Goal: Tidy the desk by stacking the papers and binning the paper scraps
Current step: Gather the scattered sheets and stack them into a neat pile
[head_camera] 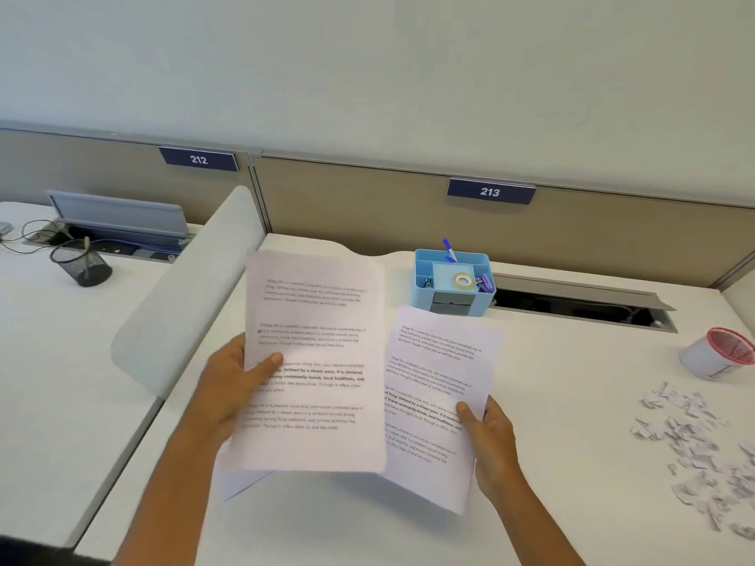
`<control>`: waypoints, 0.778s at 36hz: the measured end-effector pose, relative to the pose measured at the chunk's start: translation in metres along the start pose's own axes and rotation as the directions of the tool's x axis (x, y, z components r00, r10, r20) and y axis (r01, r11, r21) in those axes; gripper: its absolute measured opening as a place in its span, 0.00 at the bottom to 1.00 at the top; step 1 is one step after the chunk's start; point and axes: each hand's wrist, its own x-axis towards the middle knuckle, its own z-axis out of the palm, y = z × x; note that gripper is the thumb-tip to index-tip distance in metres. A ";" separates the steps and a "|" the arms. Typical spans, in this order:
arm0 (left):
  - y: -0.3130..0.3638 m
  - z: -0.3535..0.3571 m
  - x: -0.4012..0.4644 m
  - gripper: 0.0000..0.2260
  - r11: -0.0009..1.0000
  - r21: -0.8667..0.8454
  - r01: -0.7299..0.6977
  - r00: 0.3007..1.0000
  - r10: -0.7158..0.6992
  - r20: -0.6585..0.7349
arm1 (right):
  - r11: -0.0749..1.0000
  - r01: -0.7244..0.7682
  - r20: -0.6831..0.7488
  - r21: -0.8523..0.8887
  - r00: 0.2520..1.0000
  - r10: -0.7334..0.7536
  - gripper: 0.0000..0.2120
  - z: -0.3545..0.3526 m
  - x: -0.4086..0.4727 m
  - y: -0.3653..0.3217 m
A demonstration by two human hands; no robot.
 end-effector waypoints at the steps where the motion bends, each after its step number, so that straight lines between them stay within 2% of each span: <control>1: -0.007 0.005 -0.001 0.15 1.000 0.005 0.026 0.999 -0.026 0.019 | 1.000 -0.005 0.010 0.003 1.000 0.005 0.13 0.001 -0.002 0.000; 6: -0.043 0.029 -0.012 0.16 0.986 0.109 0.123 0.984 -0.136 0.116 | 0.999 -0.029 0.111 0.036 0.993 0.025 0.13 0.009 -0.009 -0.001; 11: -0.072 0.043 -0.017 0.15 0.971 0.184 0.154 0.977 -0.178 0.120 | 0.994 -0.082 0.222 0.079 0.973 0.062 0.14 0.016 -0.014 -0.004; 16: -0.090 0.052 -0.019 0.15 0.965 0.165 0.203 0.966 -0.225 0.126 | 0.986 -0.148 0.289 0.081 0.950 0.118 0.15 0.022 -0.018 -0.005; 21: -0.105 0.057 -0.018 0.16 0.956 0.123 0.265 0.951 -0.280 0.134 | 0.982 -0.181 0.316 0.061 0.936 0.153 0.14 0.031 -0.024 -0.003; 28: -0.117 0.066 -0.024 0.18 0.945 0.148 0.292 0.941 -0.312 0.130 | 0.976 -0.217 0.299 -0.022 0.930 0.214 0.15 0.040 -0.029 -0.001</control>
